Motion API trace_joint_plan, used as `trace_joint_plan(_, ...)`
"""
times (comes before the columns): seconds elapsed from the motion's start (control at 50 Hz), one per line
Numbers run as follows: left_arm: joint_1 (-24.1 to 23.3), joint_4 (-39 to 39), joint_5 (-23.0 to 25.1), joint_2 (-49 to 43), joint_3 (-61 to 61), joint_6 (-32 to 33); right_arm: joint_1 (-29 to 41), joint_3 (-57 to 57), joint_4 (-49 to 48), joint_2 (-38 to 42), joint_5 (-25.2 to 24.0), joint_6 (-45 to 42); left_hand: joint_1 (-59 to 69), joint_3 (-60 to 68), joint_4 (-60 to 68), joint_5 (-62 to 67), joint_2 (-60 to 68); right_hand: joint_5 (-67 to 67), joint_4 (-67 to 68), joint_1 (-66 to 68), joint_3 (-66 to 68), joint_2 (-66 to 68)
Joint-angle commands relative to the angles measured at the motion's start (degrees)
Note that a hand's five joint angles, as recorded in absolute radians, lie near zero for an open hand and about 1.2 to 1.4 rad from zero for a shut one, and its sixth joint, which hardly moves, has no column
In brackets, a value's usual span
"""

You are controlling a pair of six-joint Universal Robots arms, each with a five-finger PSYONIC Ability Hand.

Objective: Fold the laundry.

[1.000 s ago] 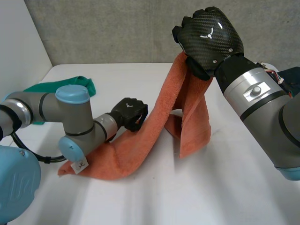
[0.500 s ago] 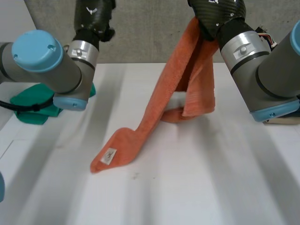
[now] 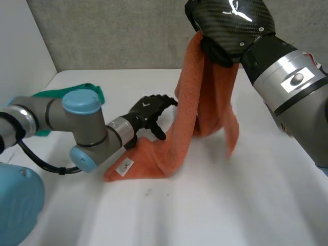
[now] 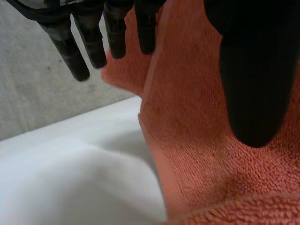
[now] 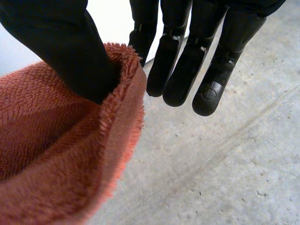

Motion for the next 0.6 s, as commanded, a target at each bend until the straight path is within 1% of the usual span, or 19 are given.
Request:
trace_joint_plan(0.02, -1.9, -2.7, 2.3, -3.5, 2.8, -1.8, -0.5, 1.2, 0.0, -2.3, -0.2, 0.4, 14.6, 14.8, 14.9, 14.8, 14.7, 14.3, 11.7, 24.3, 12.2, 12.8)
trace_joint_plan(0.08, -2.3, -3.3, 4.3, -3.9, 2.8, -2.5, -0.5, 1.2, 0.0, -2.3, -0.2, 0.4, 18.8, 19.0, 19.1, 18.9, 18.9, 14.3, 11.7, 24.3, 12.2, 12.8)
trace_joint_plan(0.16, -2.7, -3.4, 4.5, -4.3, 2.8, -3.1, -0.5, 1.2, 0.0, -2.3, -0.2, 0.4, 25.6, 25.7, 25.8, 25.7, 25.6, 14.3, 11.7, 24.3, 12.2, 12.8)
trace_joint_plan(0.22, -2.8, -3.5, 4.8, -4.3, 2.8, -3.8, -0.5, 1.2, 0.0, -2.3, -0.1, 0.4, 26.9, 27.1, 27.2, 27.0, 27.0, 14.3, 11.7, 24.3, 12.2, 12.8)
trace_joint_plan(0.3, -4.0, -3.8, 5.1, -4.2, 2.7, -6.1, -0.5, 1.2, 0.0, -2.3, -0.1, 0.4, 32.3, 32.4, 32.5, 32.4, 32.3, 14.3, 11.7, 24.3, 12.2, 12.8)
trace_joint_plan(0.38, -4.8, -3.1, 3.8, -4.1, 2.8, -6.9, -0.5, 1.2, 0.0, -2.3, -0.2, 0.4, 58.0, 58.1, 58.2, 58.1, 58.0, 14.3, 11.7, 24.3, 12.2, 12.8)
trace_joint_plan(0.4, -4.7, -3.0, 2.5, -4.3, 3.2, -6.9, -0.5, 1.1, 0.0, -2.2, -0.2, 0.4, 64.4, 64.5, 64.6, 64.5, 64.4, 14.3, 11.7, 24.3, 12.2, 12.8)
trace_joint_plan(0.46, -4.6, -2.6, -2.0, -4.4, 4.3, -6.4, -0.6, 1.1, 0.2, -1.6, -0.3, 0.4, 64.4, 64.5, 64.7, 64.5, 64.5, 14.3, 11.7, 24.3, 12.2, 12.8)
trace_joint_plan(0.48, -4.4, -2.3, -6.1, -4.4, 5.5, -6.2, -0.7, 1.1, 0.3, -1.5, -0.3, 0.4, 64.4, 64.5, 64.7, 64.5, 64.5, 14.3, 11.7, 24.3, 12.2, 12.8)
trace_joint_plan(0.54, -3.8, -2.2, -12.8, -4.0, 7.5, -5.2, -1.2, 1.1, 0.7, -0.9, -0.4, 0.1, 64.4, 64.5, 64.7, 64.5, 64.5, 14.3, 11.7, 24.3, 12.2, 12.8)
trace_joint_plan(0.6, -3.4, -2.1, -16.7, -3.0, 9.1, -2.8, -1.7, 0.5, 0.7, 1.2, -0.3, -0.1, 64.4, 64.5, 64.7, 64.5, 64.5, 14.3, 11.7, 24.3, 12.2, 12.8)
